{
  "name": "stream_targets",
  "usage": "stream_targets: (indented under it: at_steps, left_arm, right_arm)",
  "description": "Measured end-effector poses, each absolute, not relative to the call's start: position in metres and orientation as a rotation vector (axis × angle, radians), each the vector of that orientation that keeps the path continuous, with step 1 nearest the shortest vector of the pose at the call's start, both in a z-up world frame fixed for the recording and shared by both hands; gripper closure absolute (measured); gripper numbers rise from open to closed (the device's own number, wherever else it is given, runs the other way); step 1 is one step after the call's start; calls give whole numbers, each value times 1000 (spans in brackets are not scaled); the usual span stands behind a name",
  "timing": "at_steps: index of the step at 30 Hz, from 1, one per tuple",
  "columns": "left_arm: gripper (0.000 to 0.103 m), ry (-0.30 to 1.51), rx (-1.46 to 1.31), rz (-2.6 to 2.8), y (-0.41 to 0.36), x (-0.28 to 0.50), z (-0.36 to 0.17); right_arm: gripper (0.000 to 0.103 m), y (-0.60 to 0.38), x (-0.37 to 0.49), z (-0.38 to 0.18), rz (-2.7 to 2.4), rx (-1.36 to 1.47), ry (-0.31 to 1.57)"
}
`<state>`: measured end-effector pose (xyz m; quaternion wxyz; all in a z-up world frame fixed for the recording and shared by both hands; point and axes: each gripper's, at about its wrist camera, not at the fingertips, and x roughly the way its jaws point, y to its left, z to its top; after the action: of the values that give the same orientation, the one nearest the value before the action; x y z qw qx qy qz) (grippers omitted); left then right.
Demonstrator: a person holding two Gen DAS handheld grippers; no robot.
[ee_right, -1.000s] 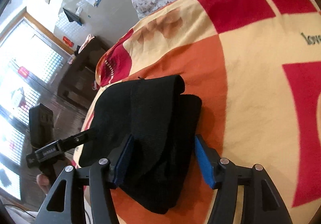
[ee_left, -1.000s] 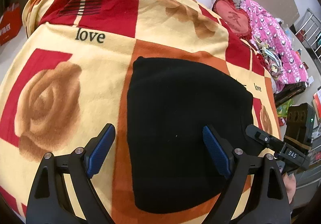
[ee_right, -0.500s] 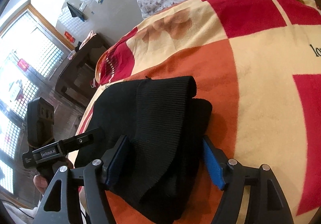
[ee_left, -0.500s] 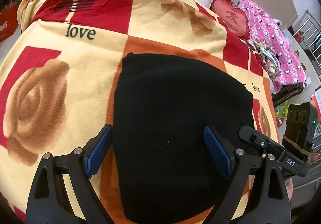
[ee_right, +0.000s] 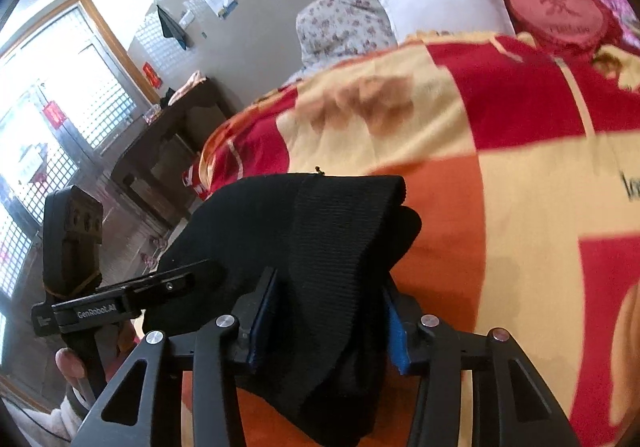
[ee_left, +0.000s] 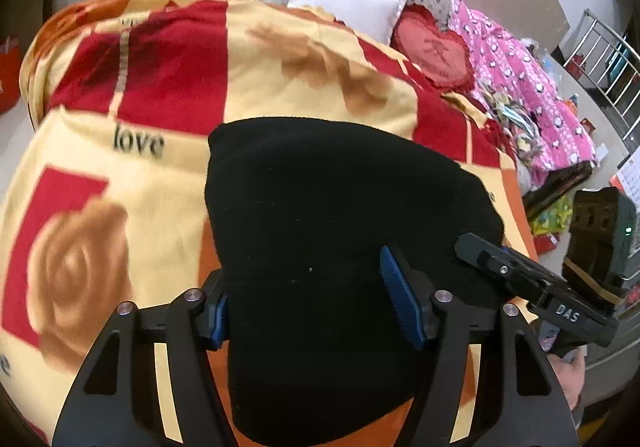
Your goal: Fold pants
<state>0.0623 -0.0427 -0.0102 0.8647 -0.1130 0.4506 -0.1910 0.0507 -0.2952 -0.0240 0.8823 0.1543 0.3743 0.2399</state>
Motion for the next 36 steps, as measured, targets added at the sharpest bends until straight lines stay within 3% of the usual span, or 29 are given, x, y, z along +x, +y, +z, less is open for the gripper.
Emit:
stream_targets:
  at_steps: [11, 13, 24, 30, 36]
  left_arm:
    - [34, 1027, -220, -364, -55, 117, -44]
    - [30, 1034, -224, -365, -54, 118, -46]
    - [30, 971, -165, -249, -46, 109, -17]
    - [30, 968, -82, -195, -63, 122, -19]
    - [21, 956, -10, -168, -76, 131, -26]
  right_arm:
    - [53, -301, 121, -57, 402, 313, 875]
    - [53, -304, 120, -57, 411, 315, 872]
    - [53, -290, 83, 0, 436, 191, 770]
    - [53, -270, 88, -21, 408, 121, 832]
    - [52, -264, 95, -40, 376, 76, 845]
